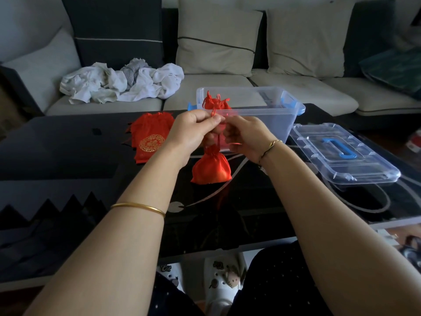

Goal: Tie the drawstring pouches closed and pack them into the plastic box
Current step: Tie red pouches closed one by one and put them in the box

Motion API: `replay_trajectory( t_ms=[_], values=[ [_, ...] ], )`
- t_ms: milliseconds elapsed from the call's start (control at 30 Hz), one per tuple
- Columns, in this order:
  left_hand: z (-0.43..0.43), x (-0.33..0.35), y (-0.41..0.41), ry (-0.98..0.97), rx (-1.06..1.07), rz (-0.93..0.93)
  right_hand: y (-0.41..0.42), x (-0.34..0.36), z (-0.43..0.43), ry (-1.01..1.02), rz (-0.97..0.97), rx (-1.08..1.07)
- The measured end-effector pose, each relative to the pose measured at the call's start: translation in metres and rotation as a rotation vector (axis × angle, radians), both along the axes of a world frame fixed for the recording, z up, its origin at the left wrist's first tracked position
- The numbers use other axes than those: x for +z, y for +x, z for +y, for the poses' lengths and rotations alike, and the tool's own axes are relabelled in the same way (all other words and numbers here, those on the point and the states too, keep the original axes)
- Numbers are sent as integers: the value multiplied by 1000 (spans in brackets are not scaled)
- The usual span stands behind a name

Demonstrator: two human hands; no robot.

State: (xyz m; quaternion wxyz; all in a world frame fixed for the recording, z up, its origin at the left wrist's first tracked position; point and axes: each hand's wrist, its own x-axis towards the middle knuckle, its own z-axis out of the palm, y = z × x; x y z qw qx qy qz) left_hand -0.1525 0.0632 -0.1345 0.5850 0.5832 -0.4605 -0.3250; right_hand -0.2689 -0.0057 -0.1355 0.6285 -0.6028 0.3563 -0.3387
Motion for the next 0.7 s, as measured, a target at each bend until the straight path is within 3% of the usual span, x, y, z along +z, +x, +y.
replay_trajectory(
  t_ms=[67, 133, 200, 267, 333, 433, 567, 700],
  values=[
    [-1, -2, 2, -16, 56, 32, -5, 3, -2, 64, 43, 14],
    [-2, -3, 3, -22, 76, 4, -10, 4, -2, 78, 205, 105],
    [-2, -2, 3, -15, 44, -31, -14, 4, 1, 20, 426, 184],
    [0, -1, 2, -18, -1, -96, -12, 2, 1, -64, 501, 142],
    [0, 1, 2, -49, -13, -240, -7, 1, -1, -114, 321, 31],
    [0, 0, 2, -131, 11, -501, 0, -3, -4, -46, 13, 53],
    [1, -3, -1, -227, 123, -765, -1, -12, -4, 57, 31, 210],
    [2, -5, 0, -329, 246, -899, -4, -12, -4, 181, 8, 315]
  ],
)
